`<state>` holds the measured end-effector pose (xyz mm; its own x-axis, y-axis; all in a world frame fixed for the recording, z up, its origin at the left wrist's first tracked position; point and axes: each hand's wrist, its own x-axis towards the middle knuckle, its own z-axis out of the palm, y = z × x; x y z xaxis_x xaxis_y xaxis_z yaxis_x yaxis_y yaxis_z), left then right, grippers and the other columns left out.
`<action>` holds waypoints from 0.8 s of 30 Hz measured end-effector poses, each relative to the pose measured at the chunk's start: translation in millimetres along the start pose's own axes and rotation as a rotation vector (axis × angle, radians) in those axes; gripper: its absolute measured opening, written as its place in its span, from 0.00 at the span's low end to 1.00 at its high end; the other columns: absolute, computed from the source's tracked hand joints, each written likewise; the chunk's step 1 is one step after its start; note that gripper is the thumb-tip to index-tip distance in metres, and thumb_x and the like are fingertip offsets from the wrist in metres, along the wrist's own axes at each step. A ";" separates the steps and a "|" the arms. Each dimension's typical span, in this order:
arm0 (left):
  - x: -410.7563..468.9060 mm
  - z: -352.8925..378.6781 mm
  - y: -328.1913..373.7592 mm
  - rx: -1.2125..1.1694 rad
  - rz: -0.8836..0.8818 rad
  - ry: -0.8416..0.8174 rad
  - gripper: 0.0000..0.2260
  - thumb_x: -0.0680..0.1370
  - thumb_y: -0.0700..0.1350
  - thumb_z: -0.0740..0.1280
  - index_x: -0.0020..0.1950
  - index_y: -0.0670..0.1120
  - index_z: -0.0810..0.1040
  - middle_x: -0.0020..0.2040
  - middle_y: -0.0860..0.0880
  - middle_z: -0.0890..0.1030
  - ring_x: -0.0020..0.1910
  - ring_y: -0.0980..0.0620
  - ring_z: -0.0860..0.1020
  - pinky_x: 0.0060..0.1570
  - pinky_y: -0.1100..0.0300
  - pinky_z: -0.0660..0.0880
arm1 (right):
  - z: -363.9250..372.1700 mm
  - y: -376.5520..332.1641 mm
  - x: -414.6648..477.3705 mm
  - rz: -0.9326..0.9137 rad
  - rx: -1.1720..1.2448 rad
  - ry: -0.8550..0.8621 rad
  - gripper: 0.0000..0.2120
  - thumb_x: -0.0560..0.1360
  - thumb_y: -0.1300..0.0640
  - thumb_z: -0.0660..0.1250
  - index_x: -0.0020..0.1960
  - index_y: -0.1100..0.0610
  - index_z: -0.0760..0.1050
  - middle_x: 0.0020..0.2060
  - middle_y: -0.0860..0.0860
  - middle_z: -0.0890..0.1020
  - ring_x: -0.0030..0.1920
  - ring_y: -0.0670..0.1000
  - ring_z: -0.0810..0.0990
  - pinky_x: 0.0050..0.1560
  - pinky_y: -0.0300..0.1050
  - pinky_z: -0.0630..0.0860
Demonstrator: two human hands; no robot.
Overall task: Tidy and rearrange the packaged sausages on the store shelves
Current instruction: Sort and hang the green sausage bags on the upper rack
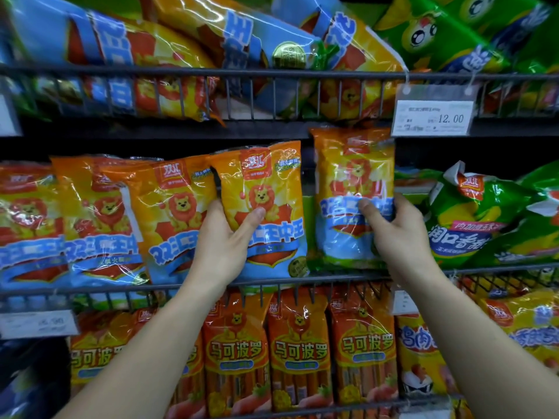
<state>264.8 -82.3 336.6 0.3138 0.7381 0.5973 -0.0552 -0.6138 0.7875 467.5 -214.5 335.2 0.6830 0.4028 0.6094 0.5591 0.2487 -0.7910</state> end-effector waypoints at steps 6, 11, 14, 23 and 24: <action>6.9 6.5 -0.3 0.050 -0.008 -0.028 0.14 0.78 0.54 0.67 0.61 0.49 0.73 0.52 0.56 0.81 0.50 0.62 0.79 0.45 0.65 0.77 | 2.7 1.9 -6.7 0.061 -0.011 -0.057 0.05 0.78 0.49 0.68 0.49 0.49 0.75 0.45 0.46 0.84 0.45 0.46 0.84 0.49 0.53 0.82; 10.1 10.8 1.2 0.090 -0.033 -0.060 0.14 0.79 0.54 0.66 0.59 0.46 0.73 0.51 0.53 0.82 0.47 0.60 0.80 0.43 0.61 0.78 | 1.0 0.4 -6.8 0.152 0.008 -0.104 0.04 0.79 0.49 0.67 0.48 0.48 0.73 0.45 0.45 0.83 0.46 0.47 0.83 0.52 0.53 0.80; 8.3 12.4 5.0 0.141 -0.029 -0.076 0.14 0.80 0.54 0.65 0.58 0.46 0.71 0.48 0.53 0.80 0.43 0.62 0.78 0.36 0.67 0.75 | -0.4 0.2 -7.0 0.208 0.023 -0.137 0.06 0.78 0.49 0.67 0.52 0.48 0.71 0.50 0.48 0.82 0.49 0.50 0.82 0.54 0.56 0.79; -1.6 11.4 13.8 0.182 -0.145 -0.114 0.19 0.79 0.60 0.62 0.57 0.45 0.70 0.48 0.50 0.80 0.44 0.53 0.80 0.49 0.45 0.80 | -1.1 -8.6 -13.6 0.197 -0.171 -0.150 0.12 0.80 0.48 0.61 0.58 0.54 0.68 0.46 0.49 0.79 0.42 0.50 0.79 0.44 0.50 0.77; -2.6 11.1 15.4 0.187 -0.152 -0.116 0.19 0.79 0.60 0.62 0.57 0.45 0.70 0.48 0.48 0.80 0.45 0.51 0.80 0.49 0.44 0.80 | -0.8 -9.1 -13.8 0.195 -0.181 -0.145 0.12 0.80 0.48 0.61 0.57 0.55 0.68 0.46 0.50 0.79 0.42 0.50 0.79 0.43 0.51 0.78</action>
<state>273.6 -96.8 345.5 0.4124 0.7951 0.4447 0.1737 -0.5479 0.8183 453.4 -223.0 334.0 0.7189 0.5521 0.4223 0.5075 -0.0018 -0.8617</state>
